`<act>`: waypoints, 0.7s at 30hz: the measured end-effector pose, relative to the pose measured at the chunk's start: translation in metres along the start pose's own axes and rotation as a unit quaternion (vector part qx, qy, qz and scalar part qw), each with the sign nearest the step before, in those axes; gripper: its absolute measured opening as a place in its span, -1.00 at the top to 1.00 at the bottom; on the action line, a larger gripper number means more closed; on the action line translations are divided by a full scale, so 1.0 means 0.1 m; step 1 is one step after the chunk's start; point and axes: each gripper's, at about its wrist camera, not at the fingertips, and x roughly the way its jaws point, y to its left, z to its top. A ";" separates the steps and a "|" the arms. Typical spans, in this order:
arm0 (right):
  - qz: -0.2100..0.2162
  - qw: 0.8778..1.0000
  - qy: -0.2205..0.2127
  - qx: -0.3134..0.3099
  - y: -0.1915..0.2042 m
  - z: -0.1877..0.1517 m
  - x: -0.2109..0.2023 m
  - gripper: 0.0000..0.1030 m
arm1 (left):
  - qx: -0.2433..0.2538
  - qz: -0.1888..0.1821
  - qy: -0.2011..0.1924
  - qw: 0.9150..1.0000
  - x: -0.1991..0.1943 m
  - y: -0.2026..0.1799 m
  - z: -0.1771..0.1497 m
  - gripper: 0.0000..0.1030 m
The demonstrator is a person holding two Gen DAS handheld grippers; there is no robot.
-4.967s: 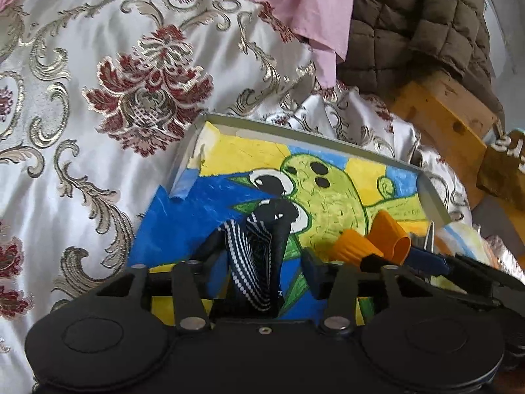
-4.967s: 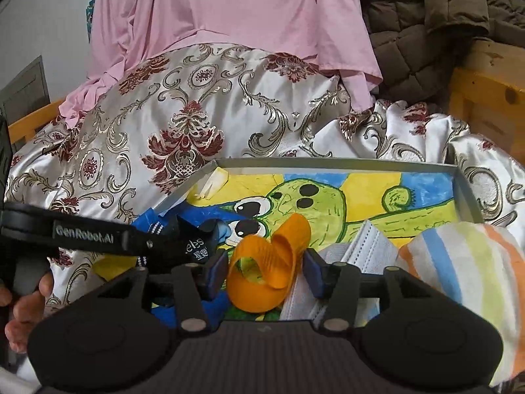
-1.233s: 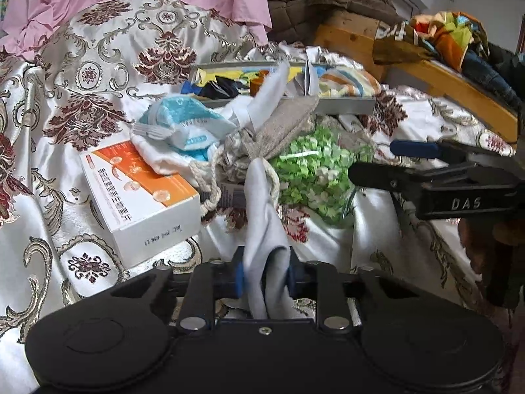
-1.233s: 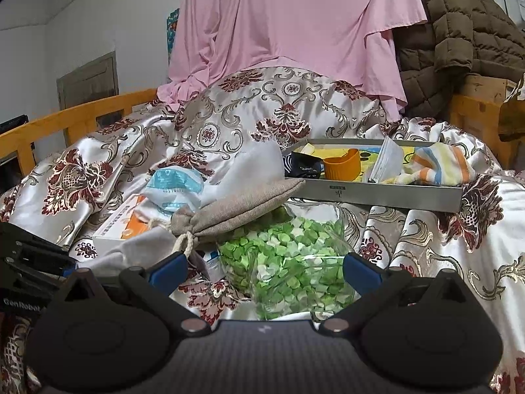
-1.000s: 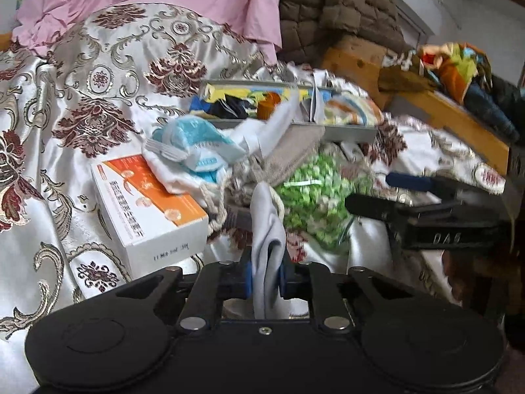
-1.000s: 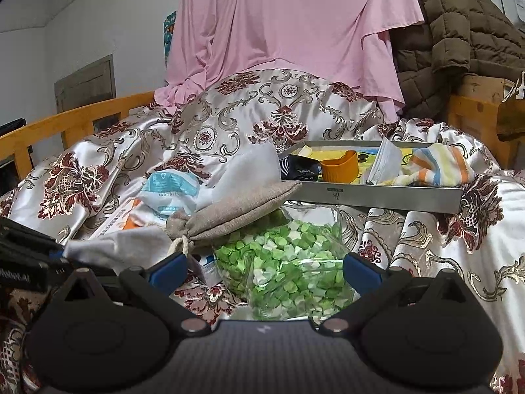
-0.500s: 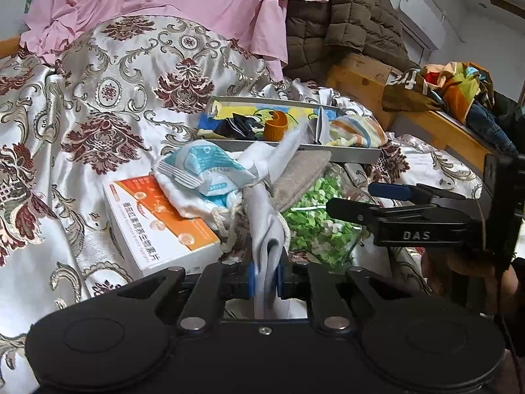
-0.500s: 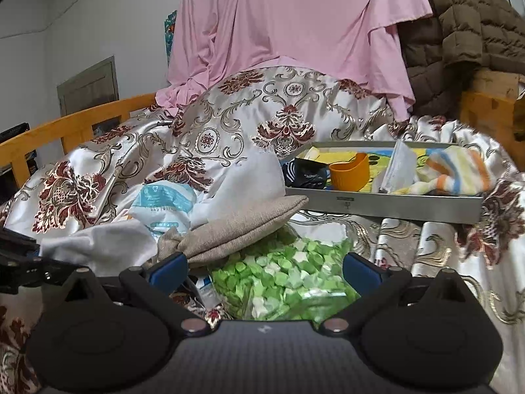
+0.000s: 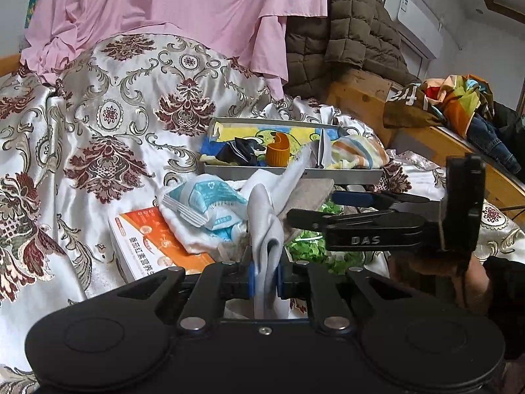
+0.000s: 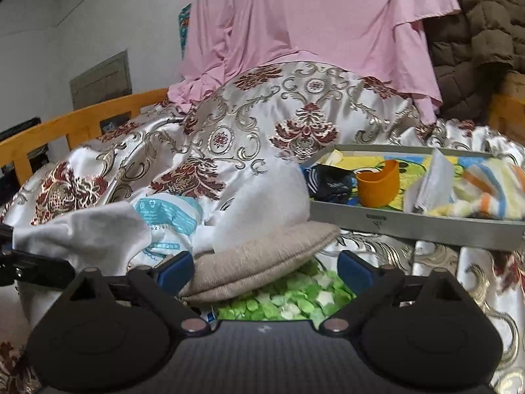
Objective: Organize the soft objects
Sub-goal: 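Grasp the grey cloth with the left tool while the right tool grasps the beige pouch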
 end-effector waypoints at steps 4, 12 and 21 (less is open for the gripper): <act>0.004 1.000 0.002 -0.011 0.05 0.04 0.08 -0.62 | 0.003 0.001 -0.004 1.000 0.00 -0.02 0.03 0.76; 0.011 1.000 0.002 -0.003 0.06 0.06 0.07 0.12 | 0.001 0.008 -0.011 1.000 0.01 -0.01 0.07 0.76; 0.017 1.000 -0.005 -0.014 0.12 0.06 -0.14 0.66 | -0.014 0.013 -0.025 1.000 0.00 -0.01 0.13 0.76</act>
